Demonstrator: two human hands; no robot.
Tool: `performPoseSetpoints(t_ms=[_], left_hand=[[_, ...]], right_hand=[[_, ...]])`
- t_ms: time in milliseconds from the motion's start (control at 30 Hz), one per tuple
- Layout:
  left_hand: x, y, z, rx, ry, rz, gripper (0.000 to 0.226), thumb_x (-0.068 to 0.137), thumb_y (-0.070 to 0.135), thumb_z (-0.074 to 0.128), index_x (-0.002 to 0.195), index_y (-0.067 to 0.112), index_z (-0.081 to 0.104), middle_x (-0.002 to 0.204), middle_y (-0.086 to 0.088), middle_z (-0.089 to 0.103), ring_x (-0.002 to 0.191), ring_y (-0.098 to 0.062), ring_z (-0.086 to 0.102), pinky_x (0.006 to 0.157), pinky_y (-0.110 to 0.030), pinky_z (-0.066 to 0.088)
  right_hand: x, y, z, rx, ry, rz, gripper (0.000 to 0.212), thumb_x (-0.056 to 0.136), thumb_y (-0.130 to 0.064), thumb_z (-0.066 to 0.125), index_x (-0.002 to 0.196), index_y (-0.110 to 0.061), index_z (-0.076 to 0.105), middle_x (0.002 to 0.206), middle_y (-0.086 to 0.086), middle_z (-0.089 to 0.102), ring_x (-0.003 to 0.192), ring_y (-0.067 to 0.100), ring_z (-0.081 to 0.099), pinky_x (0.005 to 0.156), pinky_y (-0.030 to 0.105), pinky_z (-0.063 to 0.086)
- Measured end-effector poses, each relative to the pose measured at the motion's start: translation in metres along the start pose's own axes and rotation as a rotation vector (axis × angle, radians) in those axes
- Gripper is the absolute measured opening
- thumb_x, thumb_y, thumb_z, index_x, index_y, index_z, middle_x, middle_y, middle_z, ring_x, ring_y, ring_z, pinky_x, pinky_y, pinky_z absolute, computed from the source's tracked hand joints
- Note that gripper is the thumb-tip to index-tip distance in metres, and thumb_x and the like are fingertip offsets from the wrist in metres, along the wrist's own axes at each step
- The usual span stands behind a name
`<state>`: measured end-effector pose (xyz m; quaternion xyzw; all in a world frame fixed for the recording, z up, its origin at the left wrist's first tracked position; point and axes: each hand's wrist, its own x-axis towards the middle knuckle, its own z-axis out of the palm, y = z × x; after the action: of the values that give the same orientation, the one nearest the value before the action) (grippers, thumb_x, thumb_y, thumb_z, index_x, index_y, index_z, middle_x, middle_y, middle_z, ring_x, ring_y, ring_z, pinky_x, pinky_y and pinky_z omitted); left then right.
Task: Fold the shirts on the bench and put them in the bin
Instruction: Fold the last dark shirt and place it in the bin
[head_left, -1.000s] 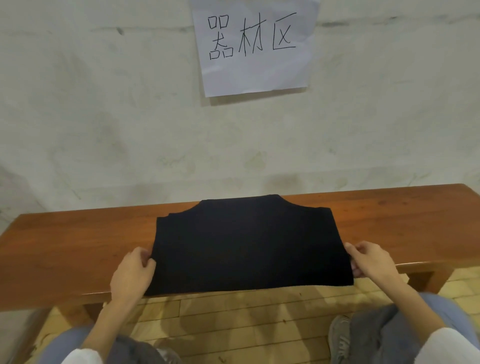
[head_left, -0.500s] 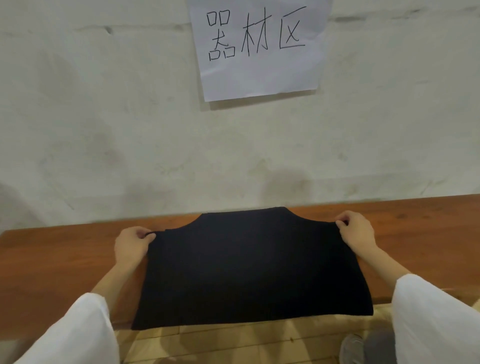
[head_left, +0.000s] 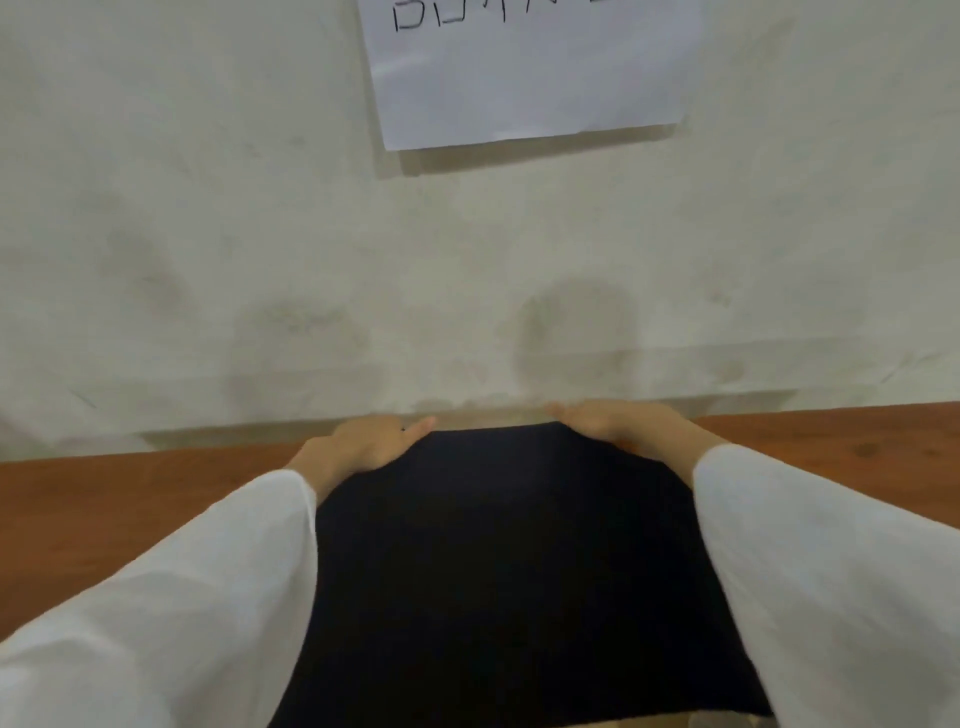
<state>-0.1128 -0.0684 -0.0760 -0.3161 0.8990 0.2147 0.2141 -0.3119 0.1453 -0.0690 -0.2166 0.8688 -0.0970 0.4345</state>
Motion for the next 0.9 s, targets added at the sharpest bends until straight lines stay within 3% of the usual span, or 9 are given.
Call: performPoseSetpoints(t_ms=[67, 133, 200, 333, 500, 600, 700, 800, 900], left_hand=[[0.01, 0.008, -0.007, -0.274, -0.184, -0.071, 0.062, 0.092, 0.064, 0.037, 0.124, 0.017, 0.061, 0.13, -0.003, 0.058, 0.118, -0.024, 0.056, 0.105, -0.038, 0.04], [0.019, 0.013, -0.017, -0.47, -0.302, -0.086, 0.038, 0.093, 0.044, 0.055, 0.117, 0.014, 0.061, 0.113, -0.001, 0.064, 0.098, -0.017, 0.063, 0.087, -0.033, 0.051], [0.031, 0.01, -0.023, -0.61, -0.305, -0.084, 0.034, 0.09, 0.019, 0.062, 0.123, 0.019, 0.051, 0.103, 0.001, 0.06, 0.088, -0.011, 0.059, 0.071, -0.025, 0.048], [0.05, 0.008, -0.028, -1.258, -0.22, -0.188, 0.055, 0.083, -0.021, 0.036, 0.122, 0.017, 0.047, 0.09, -0.009, 0.054, 0.074, -0.021, 0.059, 0.067, -0.032, 0.05], [0.047, 0.029, -0.04, -1.655, -0.058, -0.28, 0.059, 0.05, -0.015, 0.019, 0.089, 0.009, 0.056, 0.098, -0.015, 0.054, 0.082, -0.031, 0.054, 0.085, -0.036, 0.046], [0.034, 0.042, -0.059, -1.747, 0.134, -0.165, 0.043, 0.049, -0.01, 0.023, 0.078, 0.01, 0.049, 0.086, -0.009, 0.049, 0.072, -0.025, 0.051, 0.067, -0.027, 0.047], [0.019, 0.046, -0.083, -1.678, 0.145, -0.018, 0.026, 0.072, -0.006, 0.038, 0.064, 0.012, 0.055, 0.068, -0.002, 0.056, 0.064, -0.018, 0.054, 0.061, -0.024, 0.045], [0.006, 0.044, -0.099, -1.616, 0.201, 0.086, 0.01, 0.085, 0.006, 0.056, 0.08, 0.015, 0.056, 0.082, 0.0, 0.058, 0.082, -0.016, 0.052, 0.074, -0.028, 0.043], [-0.024, 0.046, -0.105, -1.581, 0.295, 0.223, 0.038, 0.081, -0.009, 0.056, 0.107, 0.018, 0.055, 0.099, -0.003, 0.059, 0.092, -0.017, 0.057, 0.079, -0.028, 0.048]], right_hand=[[0.009, -0.014, 0.001, 0.095, -0.161, 0.046, 0.078, 0.086, -0.07, 0.039, 0.139, -0.014, 0.044, 0.144, 0.007, 0.044, 0.129, 0.03, 0.046, 0.109, 0.047, 0.035], [0.015, -0.03, -0.002, 0.096, -0.2, 0.041, 0.049, 0.091, -0.045, 0.052, 0.123, -0.009, 0.057, 0.127, 0.01, 0.058, 0.114, 0.03, 0.058, 0.1, 0.042, 0.046], [0.025, -0.038, -0.003, 0.058, -0.153, -0.006, 0.032, 0.087, -0.027, 0.06, 0.112, -0.006, 0.061, 0.118, 0.012, 0.063, 0.104, 0.031, 0.063, 0.086, 0.039, 0.052], [0.043, -0.047, -0.008, 0.458, -0.091, 0.05, 0.033, 0.093, -0.007, 0.053, 0.125, 0.002, 0.05, 0.122, 0.018, 0.056, 0.11, 0.037, 0.056, 0.093, 0.05, 0.047], [0.045, -0.053, -0.026, 1.104, -0.062, -0.01, 0.034, 0.1, 0.0, 0.033, 0.131, 0.004, 0.043, 0.113, 0.016, 0.059, 0.086, 0.028, 0.056, 0.091, 0.043, 0.042], [0.029, -0.066, -0.046, 1.304, 0.0, -0.124, 0.029, 0.097, 0.003, 0.033, 0.122, 0.004, 0.047, 0.109, 0.019, 0.059, 0.082, 0.029, 0.057, 0.082, 0.043, 0.046], [-0.003, -0.077, -0.066, 1.406, -0.021, -0.283, 0.018, 0.089, 0.002, 0.042, 0.101, -0.002, 0.056, 0.098, 0.014, 0.06, 0.083, 0.029, 0.06, 0.076, 0.042, 0.051], [-0.038, -0.082, -0.073, 1.37, -0.007, -0.417, 0.008, 0.084, -0.007, 0.05, 0.08, -0.013, 0.054, 0.086, 0.002, 0.055, 0.074, 0.02, 0.053, 0.066, 0.031, 0.046], [-0.073, -0.078, -0.068, 1.389, 0.157, -0.542, 0.014, 0.082, -0.001, 0.055, 0.079, -0.015, 0.055, 0.084, 0.0, 0.057, 0.079, 0.018, 0.055, 0.066, 0.032, 0.046]])
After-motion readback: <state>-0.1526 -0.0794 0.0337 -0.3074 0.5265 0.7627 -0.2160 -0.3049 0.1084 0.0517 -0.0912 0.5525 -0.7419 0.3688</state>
